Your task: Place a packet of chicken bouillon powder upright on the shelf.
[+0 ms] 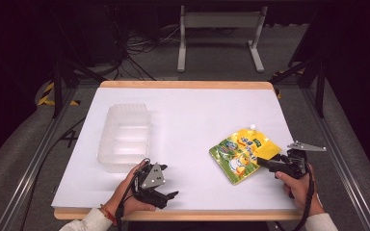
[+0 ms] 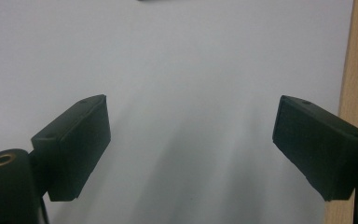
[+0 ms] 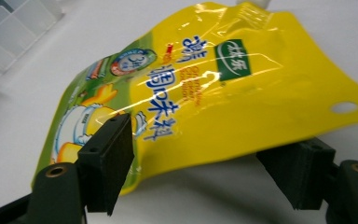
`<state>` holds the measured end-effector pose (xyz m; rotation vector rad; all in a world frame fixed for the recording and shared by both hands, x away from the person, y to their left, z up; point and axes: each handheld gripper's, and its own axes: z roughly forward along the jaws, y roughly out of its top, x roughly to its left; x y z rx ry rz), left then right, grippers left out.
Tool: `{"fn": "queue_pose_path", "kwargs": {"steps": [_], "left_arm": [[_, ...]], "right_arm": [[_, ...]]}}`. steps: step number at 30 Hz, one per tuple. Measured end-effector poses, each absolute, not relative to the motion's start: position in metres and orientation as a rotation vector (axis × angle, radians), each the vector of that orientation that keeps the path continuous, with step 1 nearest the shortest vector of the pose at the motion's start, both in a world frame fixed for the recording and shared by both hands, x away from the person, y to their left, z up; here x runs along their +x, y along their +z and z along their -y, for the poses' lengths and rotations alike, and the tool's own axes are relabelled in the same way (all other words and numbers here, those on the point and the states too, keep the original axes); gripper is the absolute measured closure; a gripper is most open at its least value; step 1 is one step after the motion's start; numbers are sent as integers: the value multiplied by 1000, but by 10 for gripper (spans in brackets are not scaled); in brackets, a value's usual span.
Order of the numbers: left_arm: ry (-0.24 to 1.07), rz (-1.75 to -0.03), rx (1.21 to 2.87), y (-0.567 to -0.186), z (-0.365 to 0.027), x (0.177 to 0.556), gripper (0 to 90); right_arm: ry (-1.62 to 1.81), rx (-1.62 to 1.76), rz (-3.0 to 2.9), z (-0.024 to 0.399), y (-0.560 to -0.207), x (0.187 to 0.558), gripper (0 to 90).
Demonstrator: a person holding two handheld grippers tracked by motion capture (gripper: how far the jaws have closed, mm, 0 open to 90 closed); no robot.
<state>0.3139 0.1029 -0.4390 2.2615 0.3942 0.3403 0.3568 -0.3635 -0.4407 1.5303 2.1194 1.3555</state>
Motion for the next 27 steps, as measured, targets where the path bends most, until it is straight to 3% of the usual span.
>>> {"fn": "queue_pose_path", "kwargs": {"steps": [10,13,14,15,16,19,23,27], "left_arm": [[343,-408,2259,-440,-107,311,116],[341,-411,2258,-440,-106,312,117],[341,-409,2261,-440,-106,312,117],[335,-411,2264,-440,-105,312,117],[335,-411,2264,-440,-105,312,117],[331,-421,2259,-441,-105,313,119],[327,-416,2251,-440,-105,313,120],[320,-419,2240,-438,-105,314,120]], "right_arm": [[1358,1516,-2162,343,-444,371,305],[1365,1508,-2164,340,-444,373,381],[1358,1510,-2159,339,-444,373,439],[1352,1501,-2149,339,-443,373,570],[1352,1501,-2149,339,-443,373,570],[1385,1488,-2132,340,-440,371,701],[1434,1401,-2114,338,-430,365,811],[1495,1313,-2099,332,-418,358,874]]}}
